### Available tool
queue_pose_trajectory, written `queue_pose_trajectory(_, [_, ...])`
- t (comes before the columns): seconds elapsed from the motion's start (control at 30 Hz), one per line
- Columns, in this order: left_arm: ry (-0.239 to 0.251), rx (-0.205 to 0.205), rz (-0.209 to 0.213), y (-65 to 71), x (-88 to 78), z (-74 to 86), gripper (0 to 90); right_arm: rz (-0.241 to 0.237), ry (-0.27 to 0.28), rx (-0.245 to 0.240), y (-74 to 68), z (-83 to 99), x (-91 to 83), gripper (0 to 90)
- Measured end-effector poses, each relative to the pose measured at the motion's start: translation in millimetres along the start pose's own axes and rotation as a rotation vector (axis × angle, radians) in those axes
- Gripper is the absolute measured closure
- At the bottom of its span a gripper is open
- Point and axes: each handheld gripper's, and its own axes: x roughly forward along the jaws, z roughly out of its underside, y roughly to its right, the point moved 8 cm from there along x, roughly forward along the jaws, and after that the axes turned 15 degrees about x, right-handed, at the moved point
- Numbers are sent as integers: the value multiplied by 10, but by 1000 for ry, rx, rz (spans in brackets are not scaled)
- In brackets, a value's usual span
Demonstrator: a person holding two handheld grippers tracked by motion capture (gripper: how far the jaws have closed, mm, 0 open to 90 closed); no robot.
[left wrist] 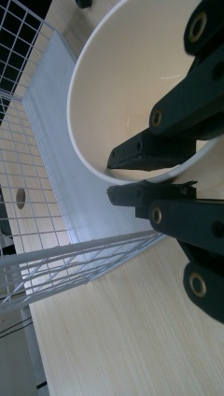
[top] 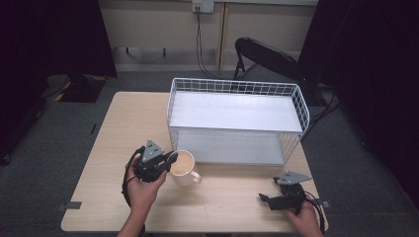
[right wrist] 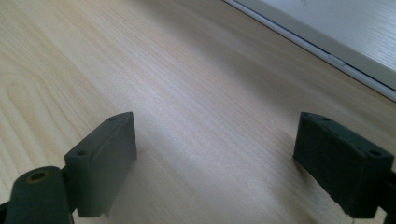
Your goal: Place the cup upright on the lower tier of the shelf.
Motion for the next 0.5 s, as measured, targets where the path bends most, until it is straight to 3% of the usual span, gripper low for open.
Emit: queue_pose_trajectory(0.5, [6, 1, -18, 47, 133, -75, 814, 0, 0, 0, 0, 0, 0, 125])
